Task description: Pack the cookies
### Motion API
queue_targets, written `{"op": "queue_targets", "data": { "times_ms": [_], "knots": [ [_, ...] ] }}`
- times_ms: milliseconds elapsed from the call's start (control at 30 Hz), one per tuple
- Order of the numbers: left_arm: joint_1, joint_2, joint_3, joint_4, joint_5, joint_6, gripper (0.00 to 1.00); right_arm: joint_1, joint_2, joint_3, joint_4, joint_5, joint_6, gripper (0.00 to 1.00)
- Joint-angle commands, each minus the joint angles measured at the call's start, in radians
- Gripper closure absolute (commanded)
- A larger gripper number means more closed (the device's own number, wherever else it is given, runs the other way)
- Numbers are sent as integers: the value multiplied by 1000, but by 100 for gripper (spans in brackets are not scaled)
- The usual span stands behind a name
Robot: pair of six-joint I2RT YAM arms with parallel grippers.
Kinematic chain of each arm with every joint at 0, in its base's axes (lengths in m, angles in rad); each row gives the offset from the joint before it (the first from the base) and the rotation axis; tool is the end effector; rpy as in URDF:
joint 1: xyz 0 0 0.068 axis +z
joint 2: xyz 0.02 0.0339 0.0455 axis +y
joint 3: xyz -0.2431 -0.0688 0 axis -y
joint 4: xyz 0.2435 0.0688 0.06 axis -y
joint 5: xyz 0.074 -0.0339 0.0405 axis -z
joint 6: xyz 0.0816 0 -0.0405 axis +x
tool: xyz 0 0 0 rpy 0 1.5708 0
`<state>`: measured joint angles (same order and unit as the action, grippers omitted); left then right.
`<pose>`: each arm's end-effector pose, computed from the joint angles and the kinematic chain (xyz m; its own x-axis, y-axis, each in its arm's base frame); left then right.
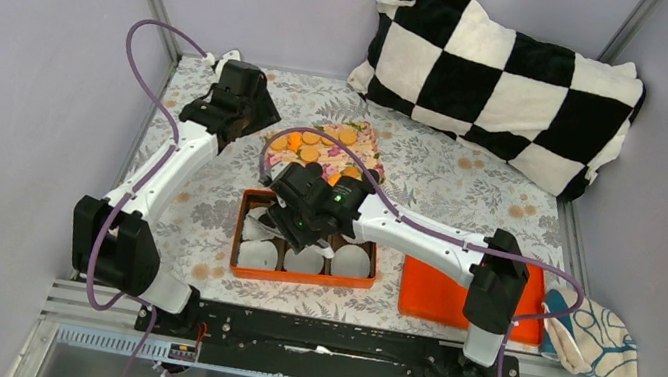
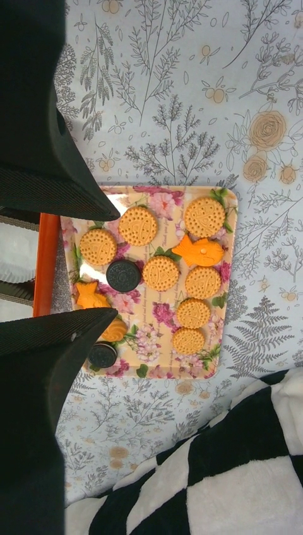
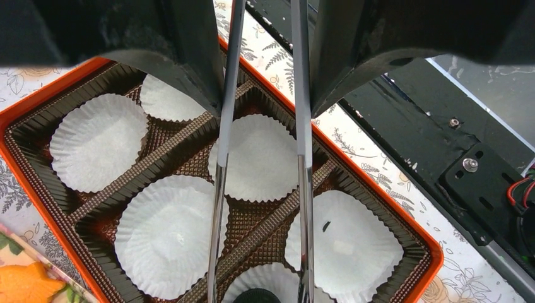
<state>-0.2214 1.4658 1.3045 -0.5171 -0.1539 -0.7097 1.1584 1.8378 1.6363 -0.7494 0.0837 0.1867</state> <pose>0.3587 -0.0679 0.2783 -0.5299 -0.5407 -0.6533 -0.3227 0.8410 -0.4344 0.1766 0.3866 0.2316 -0.4864 -0.6503 -0.5835 -0.8174 0.5746 0.0410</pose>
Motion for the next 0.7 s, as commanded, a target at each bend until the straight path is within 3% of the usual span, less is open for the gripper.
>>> {"op": "queue_targets", "data": {
  "times_ms": [0, 167, 467, 667],
  "knots": [
    [8, -11, -16, 58, 22, 24, 42, 8, -34, 70, 24, -18, -15, 45],
    [9, -16, -14, 58, 28, 27, 42, 8, -49, 89, 23, 12, -15, 46],
    [8, -23, -10, 63, 52, 24, 42, -20, -113, 131, 4, 296, -60, 45],
    [8, -18, -12, 63, 56, 26, 42, -160, -87, 100, 41, 255, -57, 46]
  ]
}}
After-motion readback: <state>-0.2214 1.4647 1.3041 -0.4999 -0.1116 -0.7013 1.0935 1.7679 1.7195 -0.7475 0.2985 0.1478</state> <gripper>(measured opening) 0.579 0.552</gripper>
